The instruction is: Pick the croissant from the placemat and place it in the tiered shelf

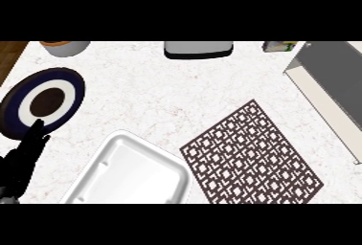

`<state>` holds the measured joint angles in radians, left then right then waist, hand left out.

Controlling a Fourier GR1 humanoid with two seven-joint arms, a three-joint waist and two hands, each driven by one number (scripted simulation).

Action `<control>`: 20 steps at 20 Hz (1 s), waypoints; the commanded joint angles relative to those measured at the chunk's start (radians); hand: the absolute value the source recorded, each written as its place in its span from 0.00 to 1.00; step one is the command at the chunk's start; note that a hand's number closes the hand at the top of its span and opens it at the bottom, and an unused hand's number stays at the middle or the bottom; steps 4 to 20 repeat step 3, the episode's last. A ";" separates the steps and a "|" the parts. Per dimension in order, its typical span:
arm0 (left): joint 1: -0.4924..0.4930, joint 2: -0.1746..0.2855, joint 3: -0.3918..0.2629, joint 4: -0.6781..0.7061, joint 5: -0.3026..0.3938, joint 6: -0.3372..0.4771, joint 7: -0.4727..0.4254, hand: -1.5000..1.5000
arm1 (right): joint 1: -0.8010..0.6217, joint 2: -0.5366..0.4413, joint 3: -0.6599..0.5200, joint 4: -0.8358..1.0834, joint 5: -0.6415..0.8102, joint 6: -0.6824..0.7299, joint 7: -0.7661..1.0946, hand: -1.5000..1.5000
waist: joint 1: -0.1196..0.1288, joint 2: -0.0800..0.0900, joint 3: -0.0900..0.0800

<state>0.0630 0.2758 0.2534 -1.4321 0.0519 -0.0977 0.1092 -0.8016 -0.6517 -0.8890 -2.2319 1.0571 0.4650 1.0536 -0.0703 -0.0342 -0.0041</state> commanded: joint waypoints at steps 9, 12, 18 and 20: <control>0.023 -0.005 0.006 0.001 -0.015 0.019 -0.007 0.50 | -0.039 -0.045 -0.103 -0.148 -0.086 0.338 0.147 0.00 | -0.046 -0.022 -0.002; 0.023 -0.005 0.006 0.001 -0.015 0.019 -0.007 0.50 | -0.039 -0.045 -0.103 -0.148 -0.086 0.338 0.147 0.00 | -0.046 -0.022 -0.002; 0.023 -0.005 0.006 0.001 -0.015 0.019 -0.007 0.50 | -0.039 -0.045 -0.103 -0.148 -0.086 0.338 0.147 0.00 | -0.046 -0.022 -0.002; 0.023 -0.005 0.006 0.001 -0.015 0.019 -0.007 0.50 | -0.039 -0.045 -0.103 -0.148 -0.086 0.338 0.147 0.00 | -0.046 -0.022 -0.002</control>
